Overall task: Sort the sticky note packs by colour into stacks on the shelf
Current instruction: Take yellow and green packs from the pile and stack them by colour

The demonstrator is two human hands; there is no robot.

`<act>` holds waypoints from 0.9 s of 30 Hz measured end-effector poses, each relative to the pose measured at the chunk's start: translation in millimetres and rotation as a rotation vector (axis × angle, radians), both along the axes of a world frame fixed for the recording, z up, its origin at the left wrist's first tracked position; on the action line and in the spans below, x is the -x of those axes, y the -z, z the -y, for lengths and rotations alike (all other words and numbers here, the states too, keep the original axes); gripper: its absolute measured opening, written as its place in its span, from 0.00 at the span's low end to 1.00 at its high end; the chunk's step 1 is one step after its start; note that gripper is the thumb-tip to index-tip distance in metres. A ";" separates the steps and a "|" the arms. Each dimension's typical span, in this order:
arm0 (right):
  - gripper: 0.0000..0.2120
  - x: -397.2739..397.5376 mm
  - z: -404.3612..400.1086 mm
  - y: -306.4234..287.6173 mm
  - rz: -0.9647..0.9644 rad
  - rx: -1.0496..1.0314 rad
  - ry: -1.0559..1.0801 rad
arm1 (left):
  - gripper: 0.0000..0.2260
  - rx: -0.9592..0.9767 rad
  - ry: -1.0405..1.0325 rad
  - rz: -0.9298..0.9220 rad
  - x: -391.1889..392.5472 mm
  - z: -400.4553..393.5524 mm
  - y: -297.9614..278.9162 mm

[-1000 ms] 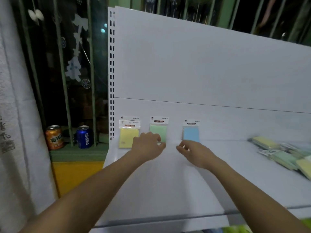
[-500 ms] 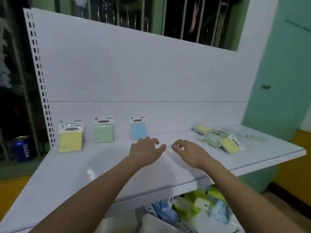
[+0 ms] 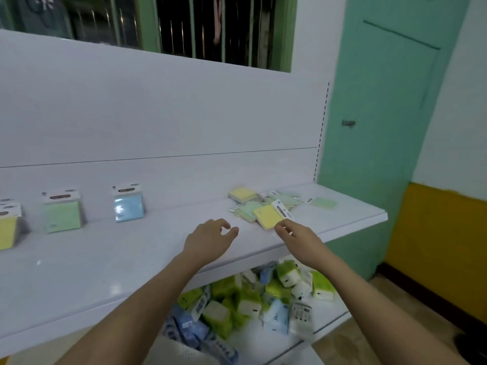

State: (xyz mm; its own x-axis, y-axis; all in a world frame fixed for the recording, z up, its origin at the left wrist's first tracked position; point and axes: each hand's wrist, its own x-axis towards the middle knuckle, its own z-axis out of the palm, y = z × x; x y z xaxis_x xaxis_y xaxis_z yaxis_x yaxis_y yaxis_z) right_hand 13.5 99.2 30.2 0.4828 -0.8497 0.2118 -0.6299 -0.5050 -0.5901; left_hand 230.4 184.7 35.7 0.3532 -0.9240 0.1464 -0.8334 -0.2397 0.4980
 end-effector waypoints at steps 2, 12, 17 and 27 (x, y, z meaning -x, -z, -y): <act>0.15 15.6 14.0 5.4 0.026 -0.019 0.019 | 0.21 0.011 -0.018 0.006 9.2 10.8 3.5; 0.11 25.6 105.6 26.2 0.183 0.011 0.077 | 0.12 0.137 -0.064 0.007 -1.4 102.0 4.9; 0.07 5.8 168.0 21.4 0.216 0.068 0.047 | 0.12 0.180 -0.103 -0.074 -16.0 167.1 10.4; 0.04 -34.5 278.8 5.8 0.214 0.078 0.075 | 0.06 0.154 -0.085 -0.198 -41.7 228.2 -5.5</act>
State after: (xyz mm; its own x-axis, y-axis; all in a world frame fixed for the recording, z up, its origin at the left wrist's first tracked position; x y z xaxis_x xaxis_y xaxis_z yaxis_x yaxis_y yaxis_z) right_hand 48.0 -179.5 24.4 0.3560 -0.8587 0.3686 -0.5325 -0.5106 -0.6751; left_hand 272.1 -43.4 41.2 0.4641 -0.8621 0.2035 -0.6965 -0.2132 0.6852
